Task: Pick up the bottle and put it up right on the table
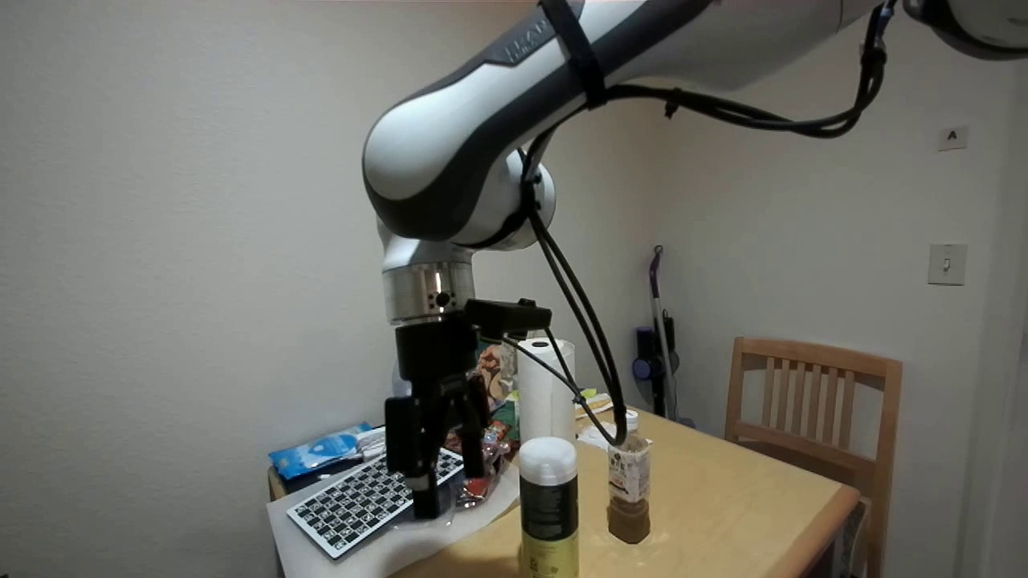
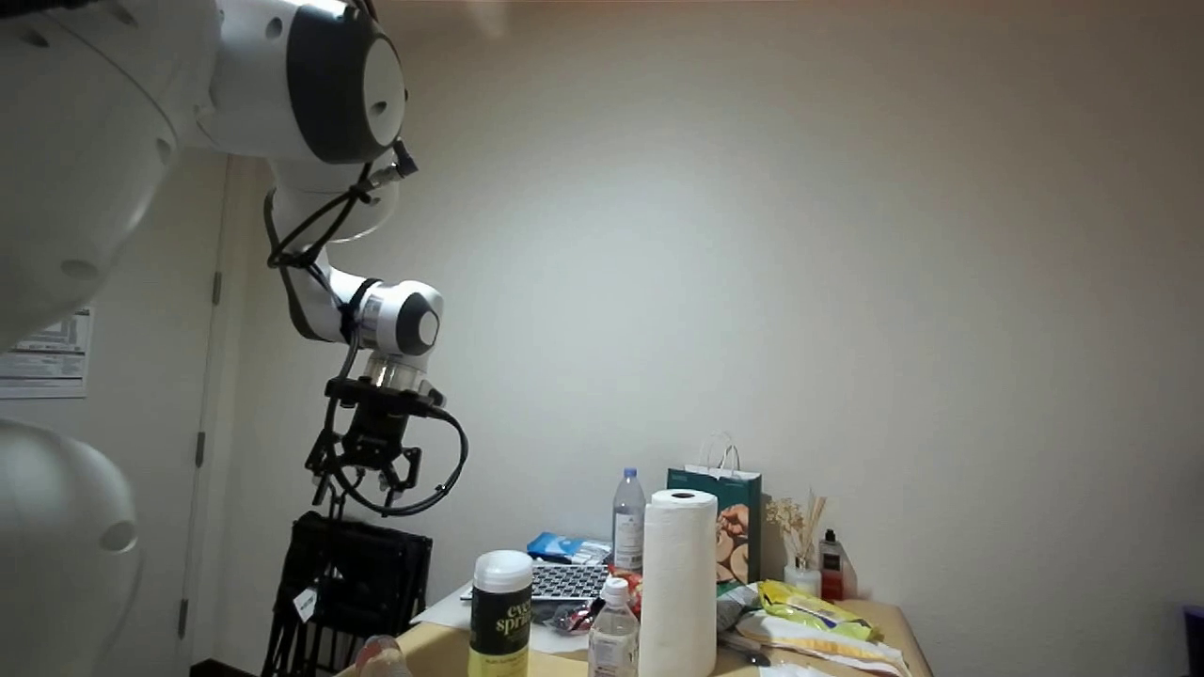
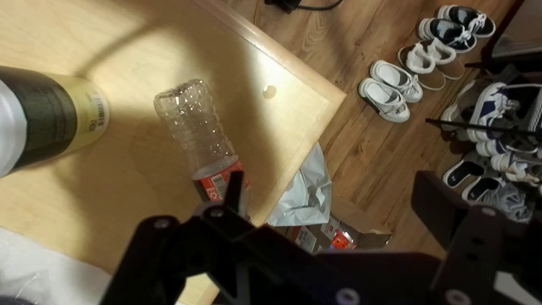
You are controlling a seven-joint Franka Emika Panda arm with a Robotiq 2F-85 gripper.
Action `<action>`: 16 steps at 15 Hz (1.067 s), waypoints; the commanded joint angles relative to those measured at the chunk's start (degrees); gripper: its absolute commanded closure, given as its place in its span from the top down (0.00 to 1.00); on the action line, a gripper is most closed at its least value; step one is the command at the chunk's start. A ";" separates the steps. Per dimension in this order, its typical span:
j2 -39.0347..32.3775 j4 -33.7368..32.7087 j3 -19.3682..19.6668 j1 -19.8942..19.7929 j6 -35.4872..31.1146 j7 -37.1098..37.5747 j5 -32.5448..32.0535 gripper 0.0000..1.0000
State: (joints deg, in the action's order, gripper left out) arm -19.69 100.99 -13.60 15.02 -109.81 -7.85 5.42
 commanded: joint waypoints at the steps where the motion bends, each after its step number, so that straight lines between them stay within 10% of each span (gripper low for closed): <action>1: -1.54 3.04 -1.28 1.88 -1.27 -2.76 -3.94 1.00; 16: -8.90 3.85 0.28 4.87 -6.15 -0.41 -17.50 1.00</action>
State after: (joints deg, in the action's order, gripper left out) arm -27.31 104.83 -14.10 19.66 -113.53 -9.95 -10.00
